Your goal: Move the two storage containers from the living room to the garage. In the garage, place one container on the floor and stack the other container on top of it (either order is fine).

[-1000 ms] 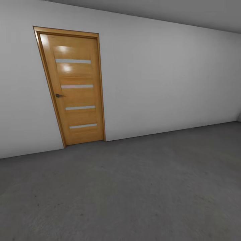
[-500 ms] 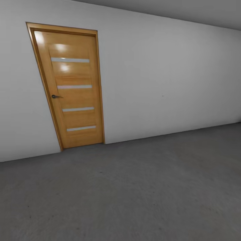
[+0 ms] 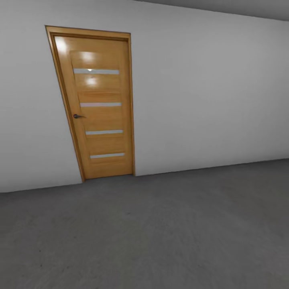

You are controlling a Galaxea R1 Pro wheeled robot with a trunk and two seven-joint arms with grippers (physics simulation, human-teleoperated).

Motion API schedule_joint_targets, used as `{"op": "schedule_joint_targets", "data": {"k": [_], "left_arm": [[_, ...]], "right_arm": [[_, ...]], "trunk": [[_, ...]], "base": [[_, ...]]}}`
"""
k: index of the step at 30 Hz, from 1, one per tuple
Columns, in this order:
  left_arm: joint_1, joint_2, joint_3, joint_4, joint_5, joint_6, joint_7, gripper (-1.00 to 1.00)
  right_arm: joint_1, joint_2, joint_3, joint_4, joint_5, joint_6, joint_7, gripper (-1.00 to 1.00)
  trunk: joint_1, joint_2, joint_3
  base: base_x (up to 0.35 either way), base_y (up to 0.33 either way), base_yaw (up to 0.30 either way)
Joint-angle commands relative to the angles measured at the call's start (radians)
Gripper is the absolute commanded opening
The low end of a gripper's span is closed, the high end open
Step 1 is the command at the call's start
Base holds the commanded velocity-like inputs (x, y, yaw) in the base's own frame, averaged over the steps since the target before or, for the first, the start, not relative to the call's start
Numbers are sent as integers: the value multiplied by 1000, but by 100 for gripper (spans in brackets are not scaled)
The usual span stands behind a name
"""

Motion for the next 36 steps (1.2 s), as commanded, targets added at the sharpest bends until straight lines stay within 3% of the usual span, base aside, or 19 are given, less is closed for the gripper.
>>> {"op": "schedule_joint_targets", "data": {"k": [1,6,22,36], "left_arm": [[0,0,1,-1,1,0,0,100],[0,0,1,-1,1,0,0,100],[0,2,2,-1,1,0,7,100],[0,2,2,-1,2,0,7,100]], "right_arm": [[0,0,2,0,-1,0,0,100],[0,0,3,0,-1,0,0,100],[0,0,2,0,-2,1,0,100],[0,0,2,0,-1,0,0,100]], "trunk": [[1,0,-1],[1,0,-1],[1,0,-1],[1,0,-6]], "base": [[322,0,268],[322,0,224],[322,0,24],[322,0,264]]}}
